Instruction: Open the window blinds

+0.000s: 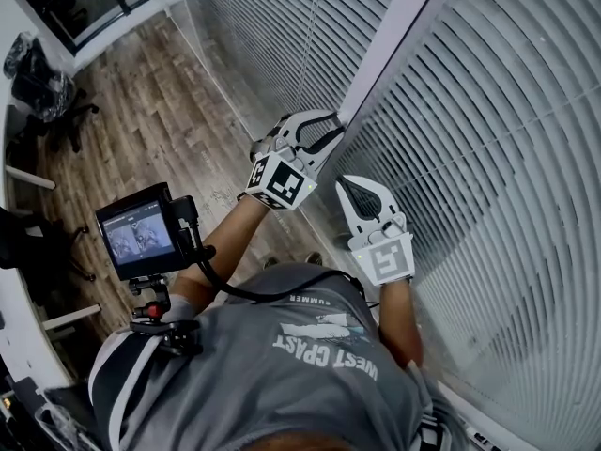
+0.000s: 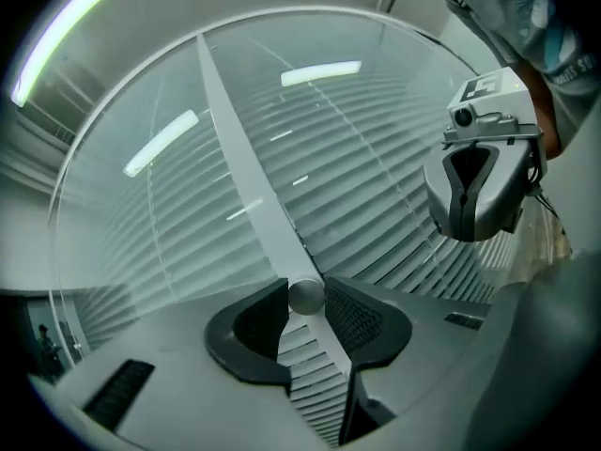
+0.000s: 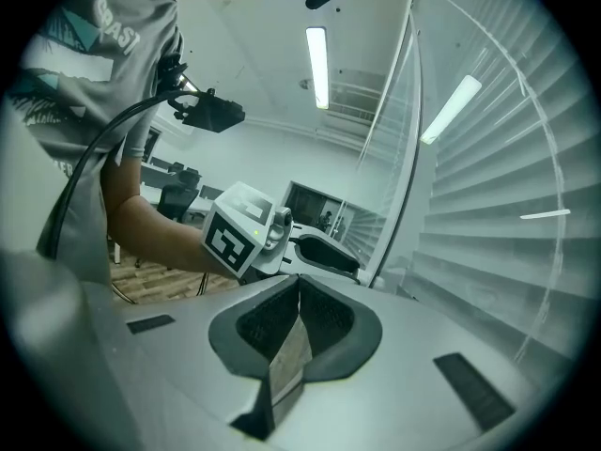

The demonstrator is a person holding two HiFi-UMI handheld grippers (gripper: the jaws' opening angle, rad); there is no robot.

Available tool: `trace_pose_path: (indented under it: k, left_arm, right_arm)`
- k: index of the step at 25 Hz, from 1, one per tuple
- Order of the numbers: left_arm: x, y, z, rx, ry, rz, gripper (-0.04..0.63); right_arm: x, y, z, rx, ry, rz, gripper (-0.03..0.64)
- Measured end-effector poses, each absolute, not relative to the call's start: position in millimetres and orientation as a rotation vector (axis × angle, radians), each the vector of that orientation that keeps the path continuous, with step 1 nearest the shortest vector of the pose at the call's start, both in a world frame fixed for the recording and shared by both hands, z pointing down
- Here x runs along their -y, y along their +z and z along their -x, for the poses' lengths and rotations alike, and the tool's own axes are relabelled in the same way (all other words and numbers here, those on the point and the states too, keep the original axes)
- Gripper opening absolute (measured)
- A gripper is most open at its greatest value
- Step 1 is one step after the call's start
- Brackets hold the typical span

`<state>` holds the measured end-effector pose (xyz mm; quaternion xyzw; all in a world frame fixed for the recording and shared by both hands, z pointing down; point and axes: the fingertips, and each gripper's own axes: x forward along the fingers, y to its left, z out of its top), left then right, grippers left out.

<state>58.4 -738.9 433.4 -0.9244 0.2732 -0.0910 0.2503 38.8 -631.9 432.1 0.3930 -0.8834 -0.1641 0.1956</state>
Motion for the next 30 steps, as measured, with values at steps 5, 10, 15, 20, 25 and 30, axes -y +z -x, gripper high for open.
trace_pose_path:
  k: [5,10,15,20,25,30]
  left_arm:
    - [739,435,-60,-0.741,-0.337,2.400,0.127]
    - [740,436,-63,-0.714,-0.442,2.275,0.127]
    - [740,435,-63,-0.697,-0.471,2.262,0.126]
    - [743,432,-59,-0.695,-0.190,2.704,0.126]
    - [750,430,-52,-0.692,0.343,3.235,0.126]
    - [758,437,-49,-0.666,0.910,3.605,0.126]
  right_arm:
    - [633,434,-38,2.476,-0.454,-1.111,0.004]
    - [633,435,-37,2.465,-0.464,-1.101,0.005]
    - [630,436,-38,2.462,-0.446,-1.106,0.005]
    - [630,438,-37,2.459,-0.445,-1.102,0.005]
    - [632,442,-37,2.457,-0.442,-1.096,0.004]
    - [634,444,-37,2.465,-0.431,-1.101,0.004]
